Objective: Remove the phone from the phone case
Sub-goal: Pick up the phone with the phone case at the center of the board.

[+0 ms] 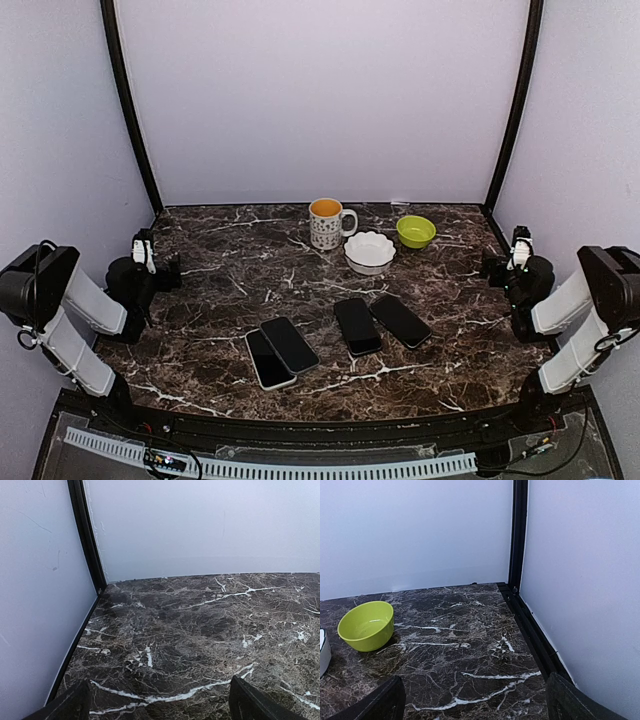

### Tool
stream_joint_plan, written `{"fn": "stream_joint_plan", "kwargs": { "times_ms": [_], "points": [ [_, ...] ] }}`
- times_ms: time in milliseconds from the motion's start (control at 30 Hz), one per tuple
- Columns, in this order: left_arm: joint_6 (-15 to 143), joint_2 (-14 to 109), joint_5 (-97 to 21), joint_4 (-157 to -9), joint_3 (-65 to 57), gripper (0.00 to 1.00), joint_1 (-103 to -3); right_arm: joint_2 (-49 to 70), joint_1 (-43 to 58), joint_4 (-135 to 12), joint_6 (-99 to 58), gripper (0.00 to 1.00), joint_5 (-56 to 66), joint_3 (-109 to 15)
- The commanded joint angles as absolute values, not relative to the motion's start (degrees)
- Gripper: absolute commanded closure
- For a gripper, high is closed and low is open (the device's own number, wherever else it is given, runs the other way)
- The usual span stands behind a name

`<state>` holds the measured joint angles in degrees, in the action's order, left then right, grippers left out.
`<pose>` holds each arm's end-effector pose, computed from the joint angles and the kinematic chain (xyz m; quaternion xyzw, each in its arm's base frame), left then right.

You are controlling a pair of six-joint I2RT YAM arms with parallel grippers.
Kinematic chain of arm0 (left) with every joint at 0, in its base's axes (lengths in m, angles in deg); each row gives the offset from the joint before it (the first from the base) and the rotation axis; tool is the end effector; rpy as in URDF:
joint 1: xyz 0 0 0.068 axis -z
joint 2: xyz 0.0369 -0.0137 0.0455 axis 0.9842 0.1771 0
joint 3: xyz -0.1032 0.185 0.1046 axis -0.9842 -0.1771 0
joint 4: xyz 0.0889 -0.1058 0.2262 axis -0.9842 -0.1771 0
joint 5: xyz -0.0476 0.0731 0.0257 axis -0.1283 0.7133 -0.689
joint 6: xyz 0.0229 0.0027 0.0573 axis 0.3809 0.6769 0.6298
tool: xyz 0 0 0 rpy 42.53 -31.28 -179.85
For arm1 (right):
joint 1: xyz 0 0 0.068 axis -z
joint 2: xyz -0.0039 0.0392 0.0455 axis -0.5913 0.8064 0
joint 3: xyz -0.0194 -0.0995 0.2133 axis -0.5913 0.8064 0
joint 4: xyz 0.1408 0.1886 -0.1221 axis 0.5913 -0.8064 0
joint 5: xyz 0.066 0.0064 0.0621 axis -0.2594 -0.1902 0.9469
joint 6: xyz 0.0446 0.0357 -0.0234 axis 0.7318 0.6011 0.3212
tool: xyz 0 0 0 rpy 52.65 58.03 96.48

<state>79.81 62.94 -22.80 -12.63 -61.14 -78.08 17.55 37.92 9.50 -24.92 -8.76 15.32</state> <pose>0.2624 -0.0024 0.1069 -0.0032 0.7262 0.0586 0.6850 0.2558 -0.0120 0.1049 0.0607 0.7323 -0.0322 0.6775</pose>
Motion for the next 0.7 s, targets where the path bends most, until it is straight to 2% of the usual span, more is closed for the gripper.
{"fn": "stream_joint_plan", "kwargs": {
  "times_ms": [0, 500, 600, 667],
  "points": [
    [79.7, 62.8, -23.1, -10.6, -61.3, 0.01, -78.4, 17.7, 38.4, 11.5, -24.3, 0.02, -8.3, 14.6],
    [79.7, 62.7, -23.3, -10.6, -61.2, 0.01, -78.4, 17.5, 38.4, 11.7, -23.9, 0.01, -9.2, 14.6],
    [79.3, 61.5, -21.2, -9.9, -62.0, 0.01, -78.4, 13.6, 37.1, 2.5, -24.2, 0.02, -12.8, 11.3],
    [78.8, 58.5, -20.2, -17.2, -60.4, 0.01, -78.3, 9.5, 35.1, -7.1, -25.8, 0.01, -14.1, 7.5]
  ]
}}
